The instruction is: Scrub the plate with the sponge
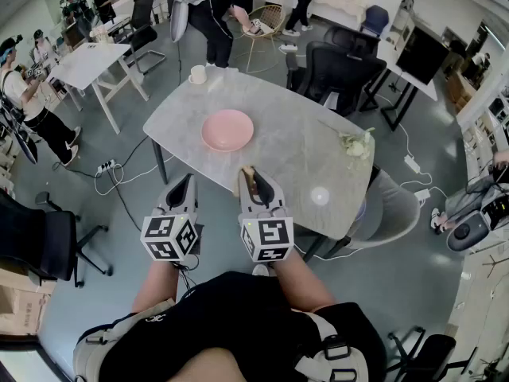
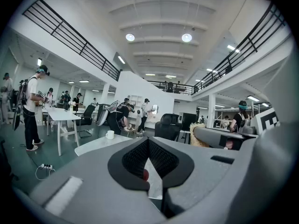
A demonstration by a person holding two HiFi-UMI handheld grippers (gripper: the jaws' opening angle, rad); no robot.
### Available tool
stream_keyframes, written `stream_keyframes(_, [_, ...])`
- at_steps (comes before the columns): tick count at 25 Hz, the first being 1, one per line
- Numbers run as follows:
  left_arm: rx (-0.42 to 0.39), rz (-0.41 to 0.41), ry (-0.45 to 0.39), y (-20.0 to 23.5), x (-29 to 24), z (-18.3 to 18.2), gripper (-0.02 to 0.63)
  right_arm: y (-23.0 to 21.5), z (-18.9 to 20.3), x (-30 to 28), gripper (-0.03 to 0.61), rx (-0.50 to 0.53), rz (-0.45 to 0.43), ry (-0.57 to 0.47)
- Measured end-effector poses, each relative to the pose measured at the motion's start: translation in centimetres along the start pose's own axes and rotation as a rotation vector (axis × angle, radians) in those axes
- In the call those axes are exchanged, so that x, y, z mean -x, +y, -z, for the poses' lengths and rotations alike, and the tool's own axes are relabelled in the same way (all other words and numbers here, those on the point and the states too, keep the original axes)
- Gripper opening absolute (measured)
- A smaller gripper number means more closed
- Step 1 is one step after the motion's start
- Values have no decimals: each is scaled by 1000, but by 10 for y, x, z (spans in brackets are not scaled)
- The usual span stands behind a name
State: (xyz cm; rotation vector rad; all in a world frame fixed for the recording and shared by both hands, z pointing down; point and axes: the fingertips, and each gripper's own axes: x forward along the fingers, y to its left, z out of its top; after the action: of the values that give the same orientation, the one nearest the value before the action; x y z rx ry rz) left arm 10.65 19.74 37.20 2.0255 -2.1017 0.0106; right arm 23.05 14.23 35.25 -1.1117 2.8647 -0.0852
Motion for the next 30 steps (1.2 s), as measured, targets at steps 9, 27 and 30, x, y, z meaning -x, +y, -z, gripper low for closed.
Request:
stream_keyframes(9, [11, 6, 9, 12, 6, 0, 5, 9, -3, -4, 64, -51, 6, -24])
stream_keyframes(27, [7, -31, -12, 69, 15, 6, 5, 35, 9, -42, 64, -22, 39, -31])
stream_keyframes(30, [-5, -41, -7, 78, 3, 4, 5, 30, 10, -60, 63, -28, 35, -35])
